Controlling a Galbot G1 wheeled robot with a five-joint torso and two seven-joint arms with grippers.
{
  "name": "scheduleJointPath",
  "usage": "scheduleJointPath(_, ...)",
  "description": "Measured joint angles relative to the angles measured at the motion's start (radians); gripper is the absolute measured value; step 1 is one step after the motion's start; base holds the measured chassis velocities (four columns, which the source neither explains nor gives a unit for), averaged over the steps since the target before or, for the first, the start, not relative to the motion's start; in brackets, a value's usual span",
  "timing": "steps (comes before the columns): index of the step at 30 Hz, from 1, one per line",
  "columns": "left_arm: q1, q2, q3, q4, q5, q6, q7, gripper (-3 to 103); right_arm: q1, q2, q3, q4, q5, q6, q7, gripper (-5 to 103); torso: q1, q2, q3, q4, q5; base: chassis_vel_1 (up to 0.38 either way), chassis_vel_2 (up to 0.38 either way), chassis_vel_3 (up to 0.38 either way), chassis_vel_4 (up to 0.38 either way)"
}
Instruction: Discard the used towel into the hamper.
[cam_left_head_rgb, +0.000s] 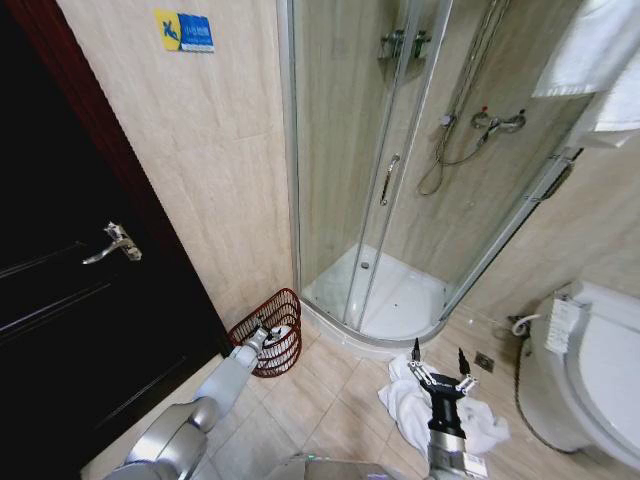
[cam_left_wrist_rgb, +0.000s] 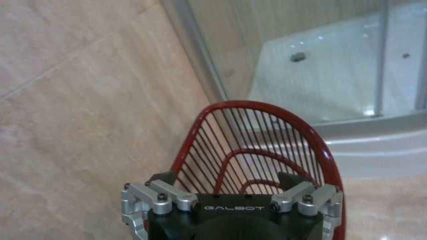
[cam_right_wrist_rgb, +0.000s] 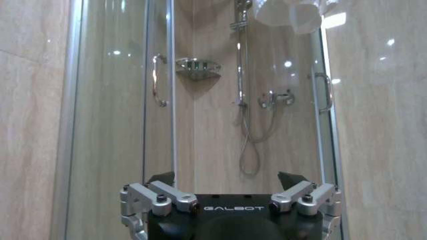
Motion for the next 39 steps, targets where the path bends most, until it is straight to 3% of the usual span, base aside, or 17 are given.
scheduleJointPath(6, 0.024, 0.025, -0.013, -0.051, -0.093, 0.002, -0.004, 100, 0.001, 0.0, 0.004, 0.005, 0.001, -0.01, -0.01, 100, 0.0, 0.0, 0.0, 0.0, 0.0, 0.0, 0.0, 0.0, 0.0)
scheduleJointPath(12, 0.089, 0.072, -0.038, -0.197, -0.218, 0.033, -0.012, 99, 0.001, 0.0, 0.006, 0.027, 0.0, -0.026, -0.013, 100, 0.0, 0.0, 0.0, -0.0001, -0.0001, 0.0, 0.0, 0.0, 0.0)
scheduleJointPath(15, 0.178, 0.117, -0.073, -0.374, -0.368, 0.128, -0.018, 99, -0.002, 0.0, 0.006, 0.045, -0.003, -0.038, -0.019, 100, 0.0, 0.0, 0.0, -0.0001, -0.0001, 0.0, 0.0, 0.0, 0.0)
scheduleJointPath(16, 0.178, 0.117, -0.073, -0.374, -0.368, 0.128, -0.018, 99, -0.002, 0.0, 0.006, 0.045, -0.003, -0.038, -0.019, 100, 0.0, 0.0, 0.0, -0.0001, -0.0001, 0.0, 0.0, 0.0, 0.0)
scheduleJointPath(18, 0.264, 0.141, -0.12, -0.529, -0.456, 0.204, -0.03, 99, -0.003, 0.0, 0.005, 0.06, -0.011, -0.047, -0.018, 100, 0.0, 0.0, 0.0, 0.0001, -0.0002, 0.0, 0.0, 0.0, 0.0)
scheduleJointPath(19, 0.264, 0.141, -0.12, -0.529, -0.456, 0.204, -0.03, 99, -0.003, 0.0, 0.005, 0.06, -0.011, -0.047, -0.018, 100, 0.0, 0.0, 0.0, 0.0001, -0.0002, 0.0, 0.0, 0.0, 0.0)
scheduleJointPath(23, 0.424, 0.173, -0.221, -0.791, -0.508, 0.281, -0.06, 98, -0.006, 0.0, 0.01, 0.087, -0.019, -0.069, -0.01, 100, 0.0, 0.0, 0.0, 0.0, -0.0002, 0.0, 0.0, 0.0, 0.0)
scheduleJointPath(24, 0.424, 0.173, -0.221, -0.791, -0.508, 0.281, -0.06, 98, -0.006, 0.0, 0.01, 0.087, -0.019, -0.069, -0.01, 100, 0.0, 0.0, 0.0, 0.0, -0.0002, 0.0, 0.0, 0.0, 0.0)
scheduleJointPath(27, 0.545, 0.199, -0.275, -0.971, -0.527, 0.309, -0.07, 100, -0.01, 0.0, 0.018, 0.103, -0.018, -0.079, -0.01, 100, 0.0, 0.0, 0.0, 0.0, 0.0, 0.0, 0.0, 0.0, 0.0)
scheduleJointPath(31, 0.626, 0.195, -0.329, -1.097, -0.538, 0.332, -0.077, 100, -0.01, 0.0, 0.019, 0.116, -0.015, -0.083, -0.009, 100, 0.0, 0.0, 0.0, 0.0001, 0.0003, 0.0, 0.0, 0.0, 0.0)
scheduleJointPath(39, 0.766, 0.086, -0.469, -1.384, -0.498, 0.384, -0.053, 100, 0.003, 0.0, 0.011, 0.128, -0.007, -0.1, -0.009, 100, 0.0, 0.0, 0.0, -0.0001, 0.0001, 0.0, 0.0, 0.0, 0.0)
